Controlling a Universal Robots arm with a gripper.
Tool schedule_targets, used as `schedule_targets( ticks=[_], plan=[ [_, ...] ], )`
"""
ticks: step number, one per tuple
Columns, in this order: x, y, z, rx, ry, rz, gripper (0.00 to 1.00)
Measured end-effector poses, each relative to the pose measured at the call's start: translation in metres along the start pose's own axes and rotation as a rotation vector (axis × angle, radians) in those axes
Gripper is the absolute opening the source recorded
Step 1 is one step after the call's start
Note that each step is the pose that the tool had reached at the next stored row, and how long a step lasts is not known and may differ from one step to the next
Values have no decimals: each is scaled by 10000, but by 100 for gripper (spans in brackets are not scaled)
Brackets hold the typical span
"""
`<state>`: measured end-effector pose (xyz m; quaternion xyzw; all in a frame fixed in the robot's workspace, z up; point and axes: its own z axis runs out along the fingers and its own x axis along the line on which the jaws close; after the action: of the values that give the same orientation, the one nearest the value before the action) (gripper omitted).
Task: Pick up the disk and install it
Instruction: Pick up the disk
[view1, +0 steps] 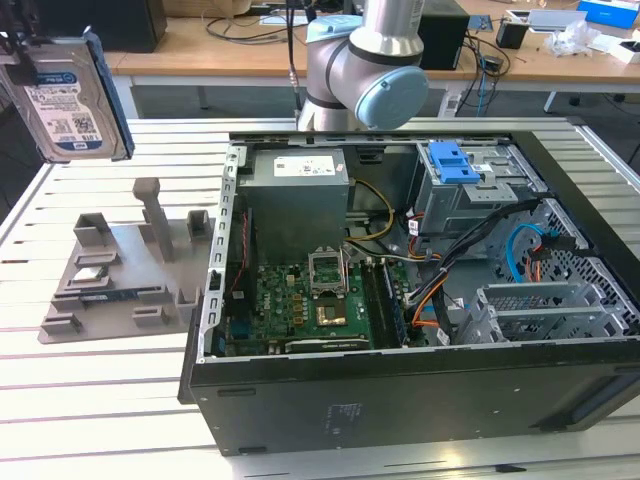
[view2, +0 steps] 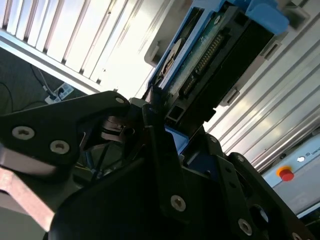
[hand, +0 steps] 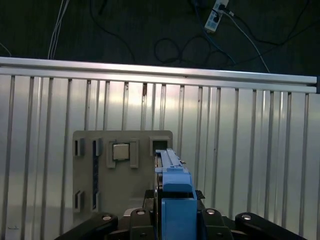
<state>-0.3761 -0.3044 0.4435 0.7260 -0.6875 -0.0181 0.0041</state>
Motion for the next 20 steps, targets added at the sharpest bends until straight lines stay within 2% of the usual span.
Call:
schedule_targets(
  ticks=[3, 6, 12, 14, 16, 20],
  plan=[
    [-1, 2, -76, 0, 0, 0, 36],
    [-4, 6, -201, -1, 0, -1, 36],
    [-9, 12, -387, 0, 0, 0, 36],
    [-12, 15, -502, -1, 1, 0, 36],
    [-14, 17, -566, -1, 1, -1, 36],
    [-19, 24, -791, 0, 0, 0, 36]
  ],
)
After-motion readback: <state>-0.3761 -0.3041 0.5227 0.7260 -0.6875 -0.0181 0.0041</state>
